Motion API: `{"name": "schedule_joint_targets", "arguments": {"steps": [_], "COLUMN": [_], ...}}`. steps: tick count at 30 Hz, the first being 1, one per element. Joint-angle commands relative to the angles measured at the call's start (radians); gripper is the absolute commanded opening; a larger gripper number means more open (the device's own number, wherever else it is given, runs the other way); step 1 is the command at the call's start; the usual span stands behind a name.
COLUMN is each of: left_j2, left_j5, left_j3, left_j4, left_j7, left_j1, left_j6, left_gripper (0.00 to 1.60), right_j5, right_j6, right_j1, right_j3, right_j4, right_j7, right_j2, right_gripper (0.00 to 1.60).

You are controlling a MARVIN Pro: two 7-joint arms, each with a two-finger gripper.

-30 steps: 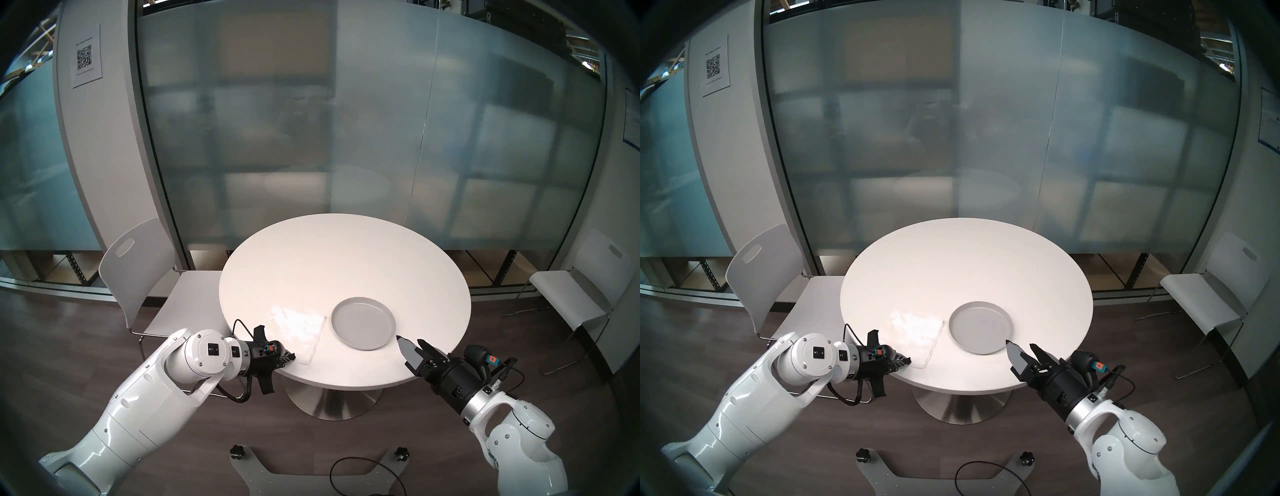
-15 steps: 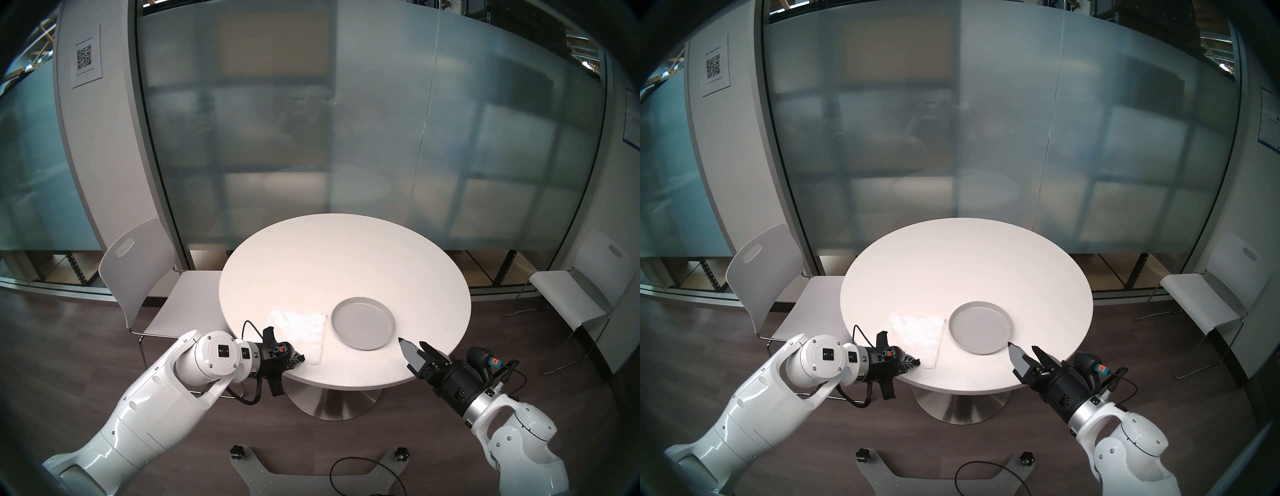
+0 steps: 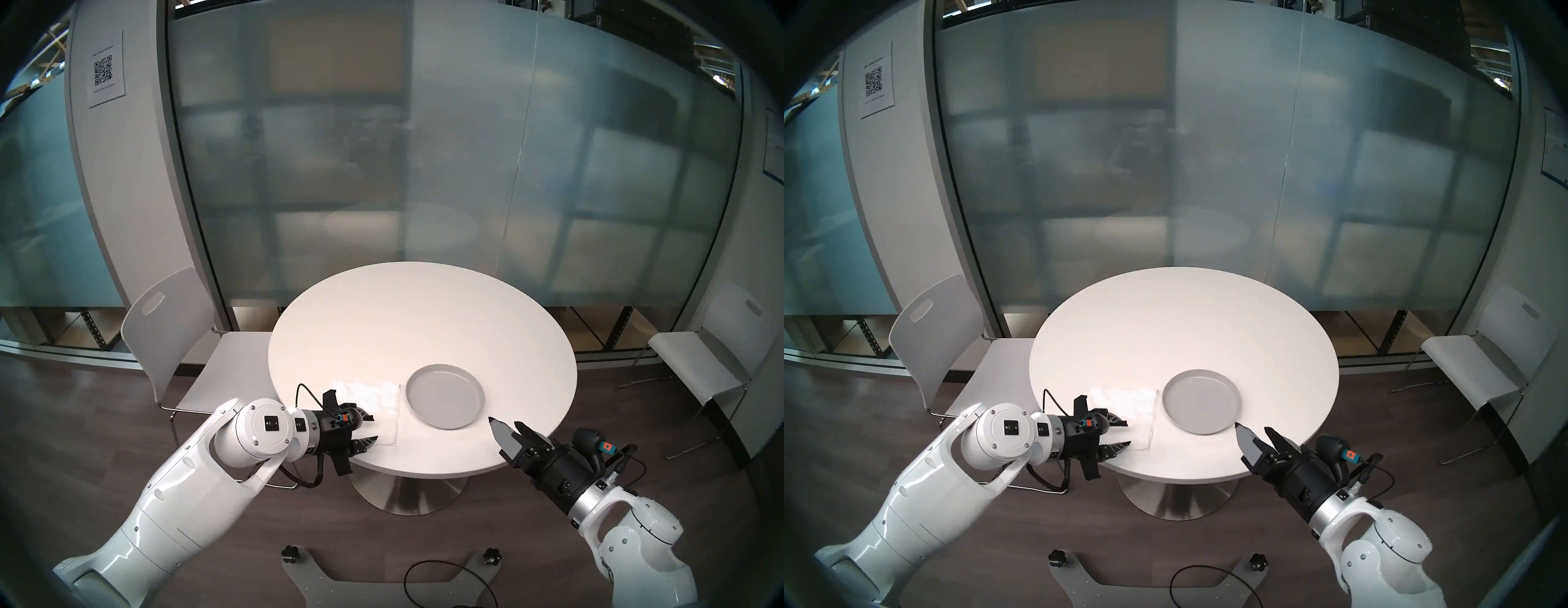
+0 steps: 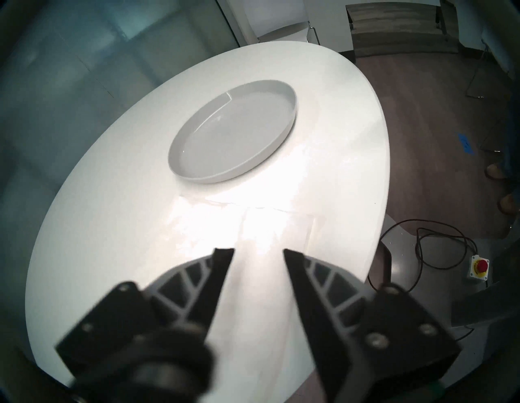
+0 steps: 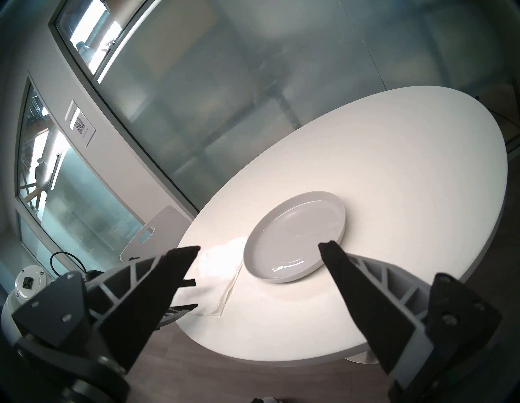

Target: Fold the napkin in half twice and place it beside the plate

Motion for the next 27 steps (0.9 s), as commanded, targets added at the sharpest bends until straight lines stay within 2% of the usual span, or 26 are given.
{"name": "schedule_joint_targets", "arguments": {"steps": [1,10,15,21,27], "left_j2": [0.021,-0.062,-0.123,-0.182,-0.216], "left_j5": [-0.035,-0.143,-0.200,-0.241,-0.253], "left_j3": [-0.053,-0.201,-0.262,-0.304,-0.314], "left_j4": [-0.080,-0.206,-0.280,-0.358,-0.397], "left_j7": [0.007,0.102,0.166,0.242,0.295], "left_j1": [0.027,0.039,0.065,0.104,0.136], "left_j6": [-0.006,0.033,0.062,0.095,0.119], "left_gripper": [1.51,1.60,1.60,1.60,1.60], "right_j5": [-0.005,-0.026,-0.047,-0.070,-0.091], "right_j6": [-0.003,0.003,0.013,0.039,0.055], "right_j1": [0.000,-0.014,0.018,0.101,0.167], "right_j3": [0.001,0.014,0.005,-0.029,-0.064], "right_j4": [-0.037,-0.069,-0.058,-0.027,0.008], "right_j7": [0.002,-0.007,-0.020,-0.046,-0.095], "right_j2": [0.004,0.015,0.023,0.038,0.066], "right_gripper": [1.60,1.60,1.60,1.60,1.60]}}
